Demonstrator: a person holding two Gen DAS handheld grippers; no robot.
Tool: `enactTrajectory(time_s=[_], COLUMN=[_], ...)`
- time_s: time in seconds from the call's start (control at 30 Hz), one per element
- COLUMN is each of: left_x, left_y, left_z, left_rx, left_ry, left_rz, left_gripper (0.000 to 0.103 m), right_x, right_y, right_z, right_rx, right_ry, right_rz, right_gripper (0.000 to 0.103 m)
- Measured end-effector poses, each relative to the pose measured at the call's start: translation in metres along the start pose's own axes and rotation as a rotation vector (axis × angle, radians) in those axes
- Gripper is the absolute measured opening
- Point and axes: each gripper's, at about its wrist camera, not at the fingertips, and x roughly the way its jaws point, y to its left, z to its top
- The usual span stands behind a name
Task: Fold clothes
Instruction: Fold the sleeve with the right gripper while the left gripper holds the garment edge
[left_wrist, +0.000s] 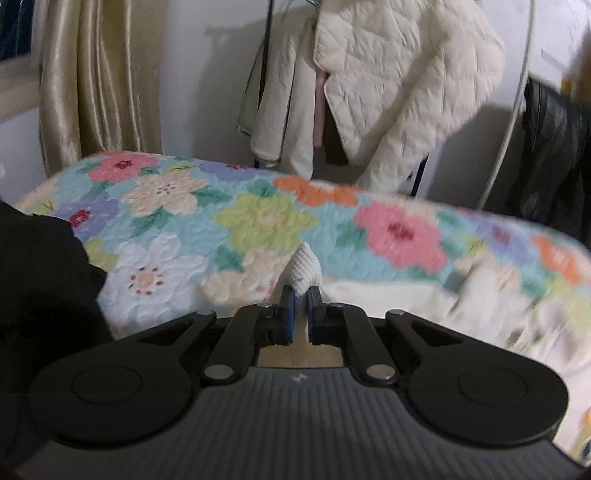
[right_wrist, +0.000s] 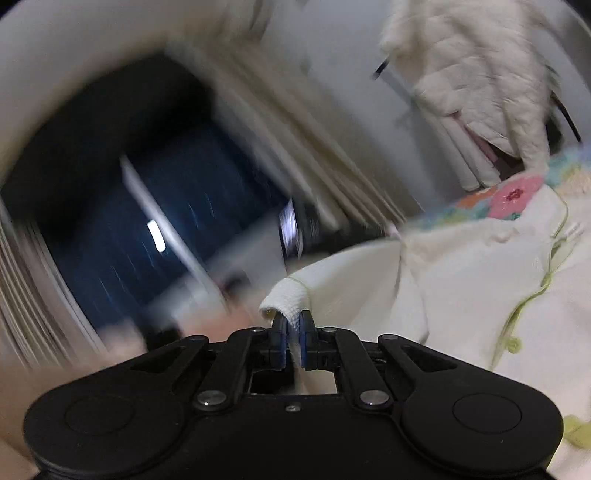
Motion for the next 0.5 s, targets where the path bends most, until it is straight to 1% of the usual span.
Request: enactTrajectory(time_s=[0.03,0.07,0.13,0.17,0.2,0.23,0.27,0.3,0.33,0.37,0.4,0.43,0.47,0.5], left_x=[0.0,0.002,0.013,0.025,0.038,0.05,0.056,0.058,0.059,0.06,0.055,0.051,0.046,0.041], left_y=[-0.003,-0.006,-0.021,-0.028,-0.037,-0.047,-0.056,-0.065,-0.074,-0.082,-0.086,-0.085,-0.084,-0.083], left_z=[0.006,0.011,0.019,0.019,0.015,0.01,0.003,-0.003,-0.01,-0.016,-0.021,-0.025,-0.028,-0.031], left_rx=[-0.004,-0.003,0.029,0.039,0.041,0.044,0.062,0.108,0.154,0.204,0.264,0.292,0.319,0.344], left_ry=[-0.007,-0.013,-0.014,0.017,0.068,0.118,0.156,0.154,0.152,0.144,0.114,0.091,0.067,0.046], left_rz=[-0.008,-0.016,-0.035,-0.053,-0.054,-0.056,-0.061,-0.075,-0.089,-0.098,-0.088,-0.085,-0.083,-0.084], left_gripper=[0.007,0.006,0.006,0.007,0.013,0.02,0.033,0.037,0.037,0.037,0.042,0.045,0.049,0.051], right_x=[-0.008,-0.015,-0.027,-0.031,-0.035,-0.038,-0.044,-0.054,-0.066,-0.069,-0.072,-0.069,-0.067,-0.065], right_y=[-0.008,-0.021,-0.054,-0.07,-0.085,-0.099,-0.113,-0.124,-0.132,-0.133,-0.134,-0.13,-0.127,-0.123], right_z=[0.008,0.015,0.021,0.018,0.015,0.009,0.004,0.001,-0.002,-0.001,-0.001,0.0,0.001,0.002], right_rx=[0.018,0.034,0.072,0.042,0.014,0.011,0.049,0.108,0.163,0.168,0.17,0.149,0.129,0.113], right_ry=[-0.04,-0.073,-0.117,-0.113,-0.106,-0.079,-0.062,-0.079,-0.118,-0.128,-0.135,-0.128,-0.121,-0.111], right_rz=[-0.033,-0.089,-0.296,-0.444,-0.592,-0.736,-0.802,-0.811,-0.797,-0.797,-0.798,-0.805,-0.811,-0.815], right_gripper=[0.008,0.008,0.008,0.008,0.008,0.009,0.009,0.009,0.009,0.009,0.01,0.011,0.014,0.014])
